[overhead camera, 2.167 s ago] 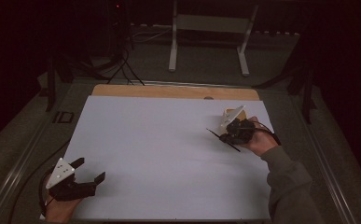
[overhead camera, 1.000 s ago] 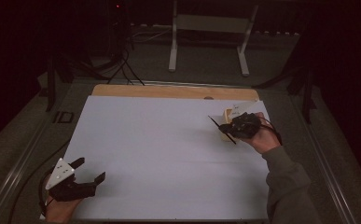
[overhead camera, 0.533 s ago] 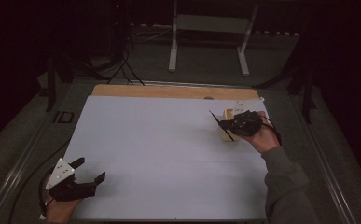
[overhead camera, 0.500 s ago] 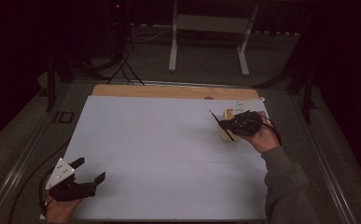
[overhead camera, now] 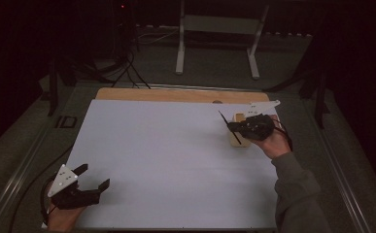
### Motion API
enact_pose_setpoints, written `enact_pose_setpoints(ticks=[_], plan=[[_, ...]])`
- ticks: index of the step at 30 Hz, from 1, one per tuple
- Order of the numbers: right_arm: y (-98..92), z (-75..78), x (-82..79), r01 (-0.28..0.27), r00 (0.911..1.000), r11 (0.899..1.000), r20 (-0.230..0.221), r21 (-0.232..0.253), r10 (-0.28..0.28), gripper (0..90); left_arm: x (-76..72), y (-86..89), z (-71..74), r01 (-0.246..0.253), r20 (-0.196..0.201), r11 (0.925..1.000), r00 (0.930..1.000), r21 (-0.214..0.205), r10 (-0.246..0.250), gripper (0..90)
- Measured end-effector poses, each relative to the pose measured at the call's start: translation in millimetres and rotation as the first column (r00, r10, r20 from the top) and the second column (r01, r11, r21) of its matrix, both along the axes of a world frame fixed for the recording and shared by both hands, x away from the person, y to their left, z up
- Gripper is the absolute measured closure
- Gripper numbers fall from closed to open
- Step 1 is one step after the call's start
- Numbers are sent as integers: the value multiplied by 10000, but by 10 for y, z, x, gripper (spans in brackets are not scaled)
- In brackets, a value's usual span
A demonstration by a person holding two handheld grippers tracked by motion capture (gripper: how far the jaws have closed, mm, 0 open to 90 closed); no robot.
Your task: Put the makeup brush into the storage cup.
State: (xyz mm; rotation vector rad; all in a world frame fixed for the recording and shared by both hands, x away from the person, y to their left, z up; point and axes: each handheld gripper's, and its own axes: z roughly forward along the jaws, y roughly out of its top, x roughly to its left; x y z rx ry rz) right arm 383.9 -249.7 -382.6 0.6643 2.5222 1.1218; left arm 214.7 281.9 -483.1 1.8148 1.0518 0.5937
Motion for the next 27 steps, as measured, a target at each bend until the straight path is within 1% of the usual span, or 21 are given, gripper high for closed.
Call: enact_pose_setpoints(ticks=[1,2,10,16,20,22,23,27], plan=[[0,0,0,0,10000,10000,0,0,0,853,0,0,0,0,0,10000,10000,0,0,69],[-14,9,2,55,10000,9998,71,186,-56,854,1,0,0,-4,-2,10000,10000,10,4,69],[-32,33,2,204,9995,9975,215,673,-219,854,-2,1,2,-16,6,10000,10000,6,16,69],[-44,46,4,335,9988,9964,326,777,-361,854,-1,-1,1,-6,6,10000,10000,10,6,69],[-69,59,8,460,9980,9934,374,1047,-501,854,0,-1,0,-4,3,10000,10000,19,4,69],[-85,66,12,500,9976,9908,409,1255,-555,854,-1,-1,0,-5,-1,10000,10000,10,5,69],[-85,66,12,500,9976,9908,409,1255,-555,854,-1,-1,0,-5,-1,10000,10000,10,5,69],[-109,85,15,636,9963,9867,484,1498,-715,854,-2,-1,1,-1,7,10000,10000,4,1,69]])
